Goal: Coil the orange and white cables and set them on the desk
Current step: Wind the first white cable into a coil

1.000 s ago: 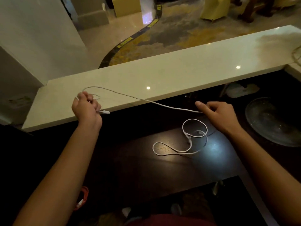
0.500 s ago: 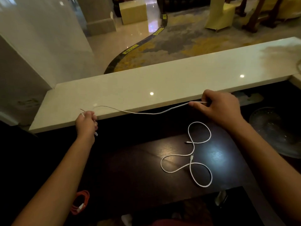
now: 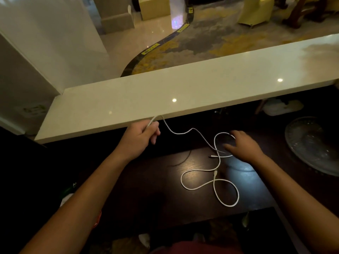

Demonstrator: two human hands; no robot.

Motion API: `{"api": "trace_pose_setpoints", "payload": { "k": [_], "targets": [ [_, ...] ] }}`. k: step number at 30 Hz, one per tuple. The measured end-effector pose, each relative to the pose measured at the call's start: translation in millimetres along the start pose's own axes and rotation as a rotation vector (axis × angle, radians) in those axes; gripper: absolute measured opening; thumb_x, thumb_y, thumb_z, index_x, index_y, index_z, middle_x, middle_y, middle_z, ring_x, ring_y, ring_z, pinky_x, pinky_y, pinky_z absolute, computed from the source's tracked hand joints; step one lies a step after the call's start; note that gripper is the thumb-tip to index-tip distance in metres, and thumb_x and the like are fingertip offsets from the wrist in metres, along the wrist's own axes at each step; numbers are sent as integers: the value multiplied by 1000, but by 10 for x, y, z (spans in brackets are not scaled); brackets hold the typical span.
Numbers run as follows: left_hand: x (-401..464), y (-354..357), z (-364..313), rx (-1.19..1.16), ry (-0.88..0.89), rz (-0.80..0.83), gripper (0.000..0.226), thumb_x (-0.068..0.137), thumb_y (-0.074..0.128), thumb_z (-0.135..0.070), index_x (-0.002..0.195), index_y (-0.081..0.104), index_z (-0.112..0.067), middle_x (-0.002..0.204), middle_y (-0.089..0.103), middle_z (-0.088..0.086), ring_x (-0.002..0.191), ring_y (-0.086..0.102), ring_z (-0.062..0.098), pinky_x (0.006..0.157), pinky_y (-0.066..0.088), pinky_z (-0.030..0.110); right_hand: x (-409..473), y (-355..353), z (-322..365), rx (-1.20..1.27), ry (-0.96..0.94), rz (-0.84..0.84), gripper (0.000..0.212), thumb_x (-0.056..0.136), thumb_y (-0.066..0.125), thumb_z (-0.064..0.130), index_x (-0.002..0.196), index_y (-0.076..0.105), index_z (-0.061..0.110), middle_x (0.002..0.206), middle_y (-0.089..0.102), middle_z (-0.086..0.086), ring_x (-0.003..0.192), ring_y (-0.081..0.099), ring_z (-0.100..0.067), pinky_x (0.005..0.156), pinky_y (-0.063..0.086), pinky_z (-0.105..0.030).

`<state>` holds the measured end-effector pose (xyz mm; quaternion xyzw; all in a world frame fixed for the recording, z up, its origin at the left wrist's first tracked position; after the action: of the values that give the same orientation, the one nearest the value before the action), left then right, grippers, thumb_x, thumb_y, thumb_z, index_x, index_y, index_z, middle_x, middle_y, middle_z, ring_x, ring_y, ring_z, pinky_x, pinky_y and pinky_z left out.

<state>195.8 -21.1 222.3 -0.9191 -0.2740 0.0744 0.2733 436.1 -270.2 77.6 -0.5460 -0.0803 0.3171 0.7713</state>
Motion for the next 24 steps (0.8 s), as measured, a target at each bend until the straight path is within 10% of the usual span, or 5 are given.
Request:
{"api": "trace_pose_setpoints", "payload": {
  "k": [7, 11, 17, 24],
  "targets": [
    [-175, 330, -847, -283, 139, 271, 32, 105, 46, -23, 83, 65, -8, 57, 53, 7, 46, 39, 13, 46, 34, 19, -733, -835, 1646, 595, -713, -46, 43, 96, 66, 36, 134, 61, 17, 128, 68, 3, 120, 63, -10, 102, 48, -27],
    [-59, 109, -898, -636, 114, 147, 37, 101, 46, -35, 78, 60, -11, 60, 57, 6, 48, 47, 18, 47, 40, 25, -919, -921, 1633, 1192, -622, 147, 21, 99, 57, 24, 83, 69, 16, 57, 47, 5, 49, 40, -13, 48, 31, -25],
    [-270, 627, -497, -543, 28, 530, 49, 93, 58, -56, 63, 61, -17, 75, 69, 10, 67, 61, 20, 68, 49, 29, -929, -1093, 1476, 1516, -591, 135, 26, 94, 57, 37, 93, 71, 15, 54, 33, 4, 51, 14, -22, 51, 9, -38],
    [-381, 981, -698, -230, 89, 614, 23, 103, 52, -10, 104, 74, -1, 101, 76, 7, 97, 69, 9, 88, 46, 15, -838, -1055, 1319, 1896, -426, 195, 30, 106, 39, 31, 98, 66, 20, 49, 36, 10, 36, 21, -5, 38, 13, -22]
  ]
}}
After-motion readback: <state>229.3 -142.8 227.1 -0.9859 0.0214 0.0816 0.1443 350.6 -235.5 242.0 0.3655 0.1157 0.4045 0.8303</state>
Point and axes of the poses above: each hand's wrist, its own x-axis towards the middle knuckle, its own y-axis out of the palm, z = x × y, the point moved 6 cm from there along x, towards the middle knuckle
